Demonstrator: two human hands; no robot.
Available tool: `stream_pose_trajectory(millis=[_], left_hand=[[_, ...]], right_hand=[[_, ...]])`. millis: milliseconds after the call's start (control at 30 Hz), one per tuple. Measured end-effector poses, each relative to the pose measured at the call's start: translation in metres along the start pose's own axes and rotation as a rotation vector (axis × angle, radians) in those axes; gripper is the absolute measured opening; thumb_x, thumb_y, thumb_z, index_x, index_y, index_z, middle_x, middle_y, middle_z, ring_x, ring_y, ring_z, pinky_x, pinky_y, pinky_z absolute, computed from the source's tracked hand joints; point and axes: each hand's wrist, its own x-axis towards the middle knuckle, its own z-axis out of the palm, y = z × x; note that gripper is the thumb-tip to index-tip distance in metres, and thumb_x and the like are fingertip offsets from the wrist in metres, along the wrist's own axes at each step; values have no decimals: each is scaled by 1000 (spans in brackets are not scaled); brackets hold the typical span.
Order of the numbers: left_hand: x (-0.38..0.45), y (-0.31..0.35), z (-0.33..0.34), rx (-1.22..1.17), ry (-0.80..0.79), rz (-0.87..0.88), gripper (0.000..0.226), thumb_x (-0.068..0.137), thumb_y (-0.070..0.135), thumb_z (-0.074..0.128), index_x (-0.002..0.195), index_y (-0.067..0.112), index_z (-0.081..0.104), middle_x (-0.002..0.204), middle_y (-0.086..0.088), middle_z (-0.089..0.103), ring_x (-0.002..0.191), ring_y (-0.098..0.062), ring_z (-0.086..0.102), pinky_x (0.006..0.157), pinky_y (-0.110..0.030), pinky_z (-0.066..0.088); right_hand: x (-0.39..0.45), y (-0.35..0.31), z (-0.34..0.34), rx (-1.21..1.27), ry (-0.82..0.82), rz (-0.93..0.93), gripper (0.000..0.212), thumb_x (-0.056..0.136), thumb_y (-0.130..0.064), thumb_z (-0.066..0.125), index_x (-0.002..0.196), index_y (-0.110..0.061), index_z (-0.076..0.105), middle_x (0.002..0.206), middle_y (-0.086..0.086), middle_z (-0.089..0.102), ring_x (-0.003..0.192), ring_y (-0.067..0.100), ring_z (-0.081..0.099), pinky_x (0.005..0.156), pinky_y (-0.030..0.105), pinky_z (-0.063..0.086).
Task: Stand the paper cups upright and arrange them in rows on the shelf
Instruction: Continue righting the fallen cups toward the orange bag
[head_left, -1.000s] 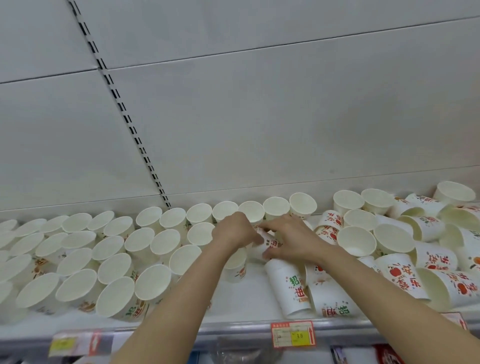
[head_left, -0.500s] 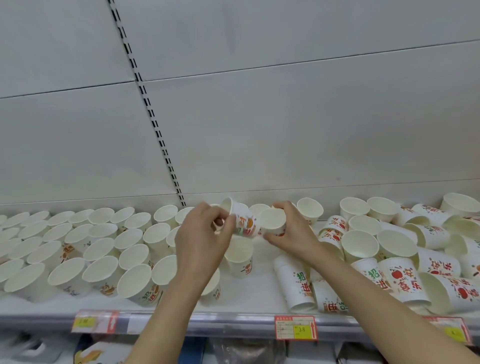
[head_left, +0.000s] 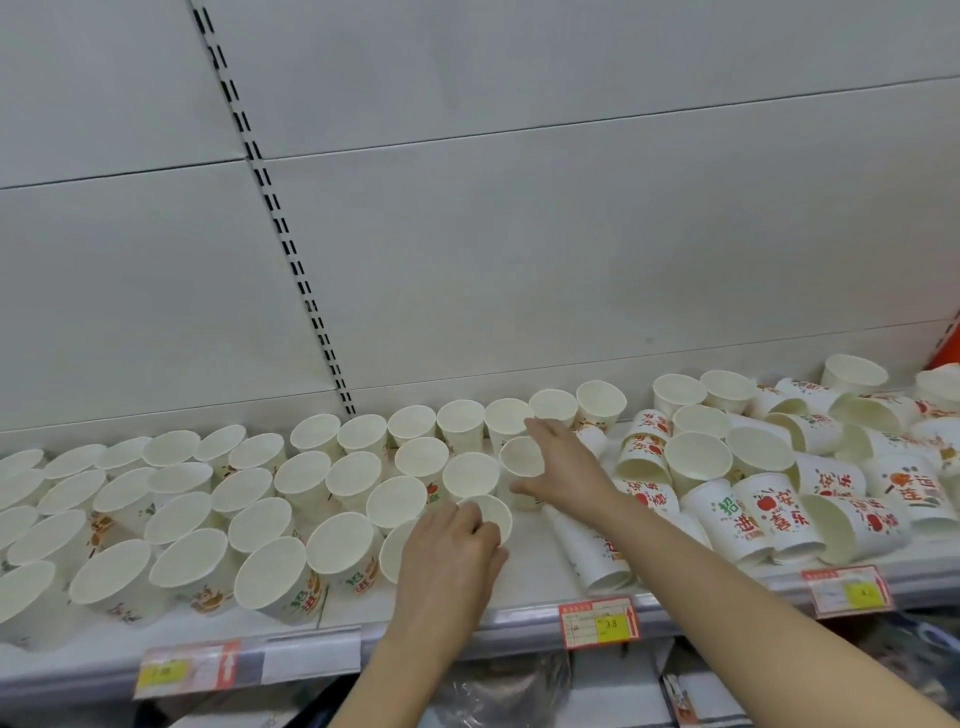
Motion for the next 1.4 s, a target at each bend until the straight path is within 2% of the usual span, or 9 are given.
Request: stream_pose_trajectory(millis=[167,267,433,567,633,733,900,1133,1400], left_hand=[[32,8,-18,-189,31,-110,12,85,39,68,89,28,71,83,9,64,80,-18,61,59,-32,48],[76,25,-15,-213,-113,-81,21,94,37,53,100,26,69,100,4,67,98,-20,59,68,-32,45],[114,51,12,-232,-404,-80,23,93,30,51,100,16,68,103,-7,67,100,-27,61,67,-30,37],[121,43,21,-531,-516,-208,11,83,25,62,78,25,72,91,2,72,93,-19,65,72,-29,49],[118,36,19,-619,-491,-243,14,78,19,64,72,29,71,85,7,71,92,-17,66,76,-30,52],[110,29,7,-598,-400,-238,25,79,14,57,87,31,74,93,9,72,91,-16,65,77,-30,53],[73,23,-33,-678,-62,-380,15,77,22,61,82,34,69,72,18,65,70,-3,58,60,-24,44],[-1,35,-22,-433,179,-228,4,80,36,58,78,33,59,73,16,51,70,-7,48,58,-26,43],[-7,46,-20,-125,181,-69,13,76,24,65,69,20,55,71,5,51,67,-19,45,56,-29,34]], right_hand=[[-53,10,-25,-114,403,3,55,80,-39,70,126,-15,55,118,5,60,111,27,48,93,36,39],[-91,13,-6,-324,369,37,56,76,-49,68,118,-13,59,107,6,63,100,29,53,85,39,45],[-105,14,20,-507,303,109,66,66,-49,71,116,-10,57,112,11,61,90,30,54,80,42,47],[-106,8,21,-532,356,135,74,61,-52,73,118,-9,55,100,8,63,83,28,55,74,39,46],[-107,6,19,-503,400,152,80,58,-52,76,120,-8,55,94,6,64,79,27,56,71,38,47],[-108,6,20,-432,434,160,79,61,-50,73,125,-8,52,96,4,63,82,26,56,76,38,47],[-108,12,18,-235,473,91,65,69,-41,65,126,-14,47,105,2,55,93,23,52,80,33,46],[-103,23,21,-145,443,30,69,69,-36,70,129,-13,44,114,2,52,100,21,50,85,33,45],[-98,38,13,-204,457,-2,62,67,-41,73,118,-17,50,107,0,55,97,24,51,83,35,38]])
